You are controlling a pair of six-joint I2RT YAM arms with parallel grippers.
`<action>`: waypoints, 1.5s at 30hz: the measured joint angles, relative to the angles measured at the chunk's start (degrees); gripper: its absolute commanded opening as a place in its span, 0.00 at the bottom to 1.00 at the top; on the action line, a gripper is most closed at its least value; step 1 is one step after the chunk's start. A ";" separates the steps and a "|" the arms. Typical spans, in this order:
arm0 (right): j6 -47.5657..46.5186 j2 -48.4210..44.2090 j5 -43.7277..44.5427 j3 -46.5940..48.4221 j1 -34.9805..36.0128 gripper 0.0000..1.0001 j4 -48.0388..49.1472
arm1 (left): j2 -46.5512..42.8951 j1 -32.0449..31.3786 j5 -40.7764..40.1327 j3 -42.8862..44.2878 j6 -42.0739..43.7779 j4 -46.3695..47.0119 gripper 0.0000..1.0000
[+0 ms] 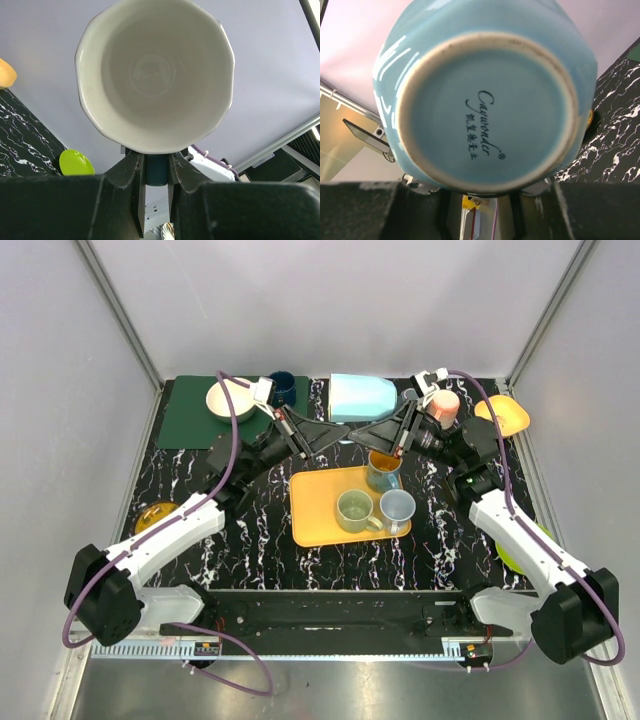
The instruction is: Turn the mug right side up
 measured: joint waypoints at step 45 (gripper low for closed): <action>-1.92 -2.51 6.19 -1.75 1.70 0.00 -2.60 | -1.66 -1.05 -1.88 -4.98 -0.87 6.99 0.16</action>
